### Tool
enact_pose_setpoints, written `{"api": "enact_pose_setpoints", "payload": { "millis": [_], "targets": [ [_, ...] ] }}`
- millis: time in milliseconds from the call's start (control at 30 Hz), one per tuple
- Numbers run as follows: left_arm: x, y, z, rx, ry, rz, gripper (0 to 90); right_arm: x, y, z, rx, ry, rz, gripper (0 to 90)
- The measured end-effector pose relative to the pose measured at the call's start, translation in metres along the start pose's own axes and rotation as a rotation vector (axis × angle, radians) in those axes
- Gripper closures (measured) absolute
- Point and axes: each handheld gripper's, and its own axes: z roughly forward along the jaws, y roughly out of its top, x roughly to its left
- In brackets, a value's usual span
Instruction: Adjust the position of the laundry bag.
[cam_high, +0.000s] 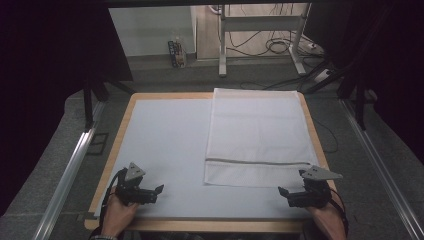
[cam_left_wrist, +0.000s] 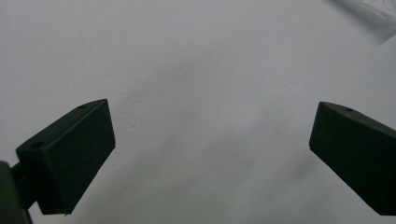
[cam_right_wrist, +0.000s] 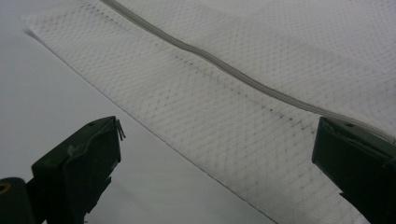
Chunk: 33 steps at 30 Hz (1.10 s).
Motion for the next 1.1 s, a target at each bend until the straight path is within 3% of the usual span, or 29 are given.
{"api": "enact_pose_setpoints", "payload": {
  "millis": [300,400,567,633,900,1100],
  "targets": [
    [-0.001,0.003,0.003,-0.056,-0.011,-0.011,3.3,0.0,0.001,0.002,0.02,-0.006,0.012,1.0],
    [-0.001,0.007,0.005,-0.044,-0.021,-0.028,3.7,-0.001,0.001,0.003,0.019,-0.002,0.019,0.9],
    [-0.01,0.018,0.017,0.008,-0.016,0.031,3.7,-0.007,0.003,0.004,0.008,-0.012,0.022,0.7],
    [-0.012,0.021,0.021,0.014,-0.025,0.031,3.4,-0.01,0.004,0.005,0.016,-0.018,0.024,0.9],
    [-0.014,0.034,0.033,0.016,-0.101,-0.006,2.3,-0.016,0.008,0.009,0.042,-0.053,0.032,1.6],
    [-0.018,0.047,0.043,0.01,-0.104,0.013,4.3,-0.022,0.01,0.011,0.039,-0.051,0.065,0.0]
  ]
}}
